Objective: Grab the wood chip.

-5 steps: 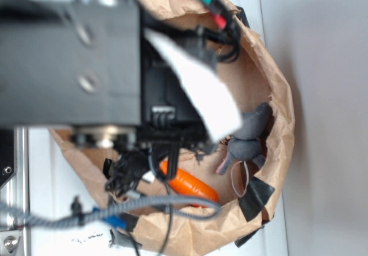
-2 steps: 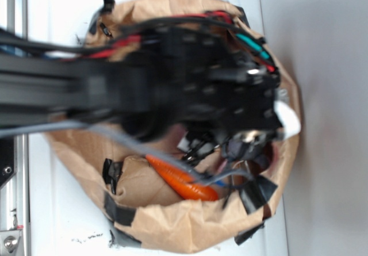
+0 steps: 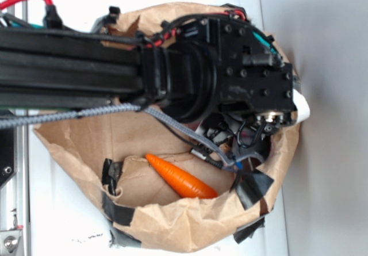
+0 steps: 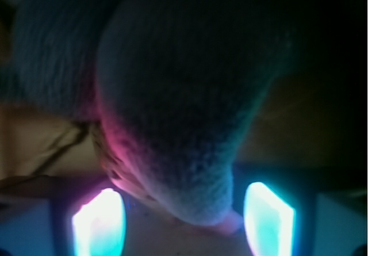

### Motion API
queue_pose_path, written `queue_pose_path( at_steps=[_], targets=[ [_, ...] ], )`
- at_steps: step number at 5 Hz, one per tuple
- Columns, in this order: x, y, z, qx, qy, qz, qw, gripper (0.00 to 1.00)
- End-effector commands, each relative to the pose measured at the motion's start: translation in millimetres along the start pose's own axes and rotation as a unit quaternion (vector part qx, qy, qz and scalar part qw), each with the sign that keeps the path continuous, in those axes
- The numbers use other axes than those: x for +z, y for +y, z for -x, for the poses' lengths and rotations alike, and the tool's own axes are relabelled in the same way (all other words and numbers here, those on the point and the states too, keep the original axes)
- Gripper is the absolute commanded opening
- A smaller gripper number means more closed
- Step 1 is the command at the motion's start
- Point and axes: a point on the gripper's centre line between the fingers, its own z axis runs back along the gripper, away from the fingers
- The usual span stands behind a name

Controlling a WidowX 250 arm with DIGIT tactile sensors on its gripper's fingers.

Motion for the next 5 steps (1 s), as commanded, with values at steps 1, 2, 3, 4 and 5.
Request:
queue_pose_path(
  at_steps=[1,2,3,4,5],
  targets=[
    [15.4,4.3,-11.5,0.029,-0.063,-0.026,0.997,0.00],
    [10.5,10.5,-18.0,0.030,-0.084,-0.029,0.996,0.00],
    [11.1,10.6,-16.6,0.030,-0.091,-0.031,0.995,0.00],
    [61.6,-17.8,22.0,0.038,-0.118,-0.024,0.992,0.00],
    [92.7,-12.6,47.3,0.059,-0.136,0.003,0.989,0.00]
  ],
)
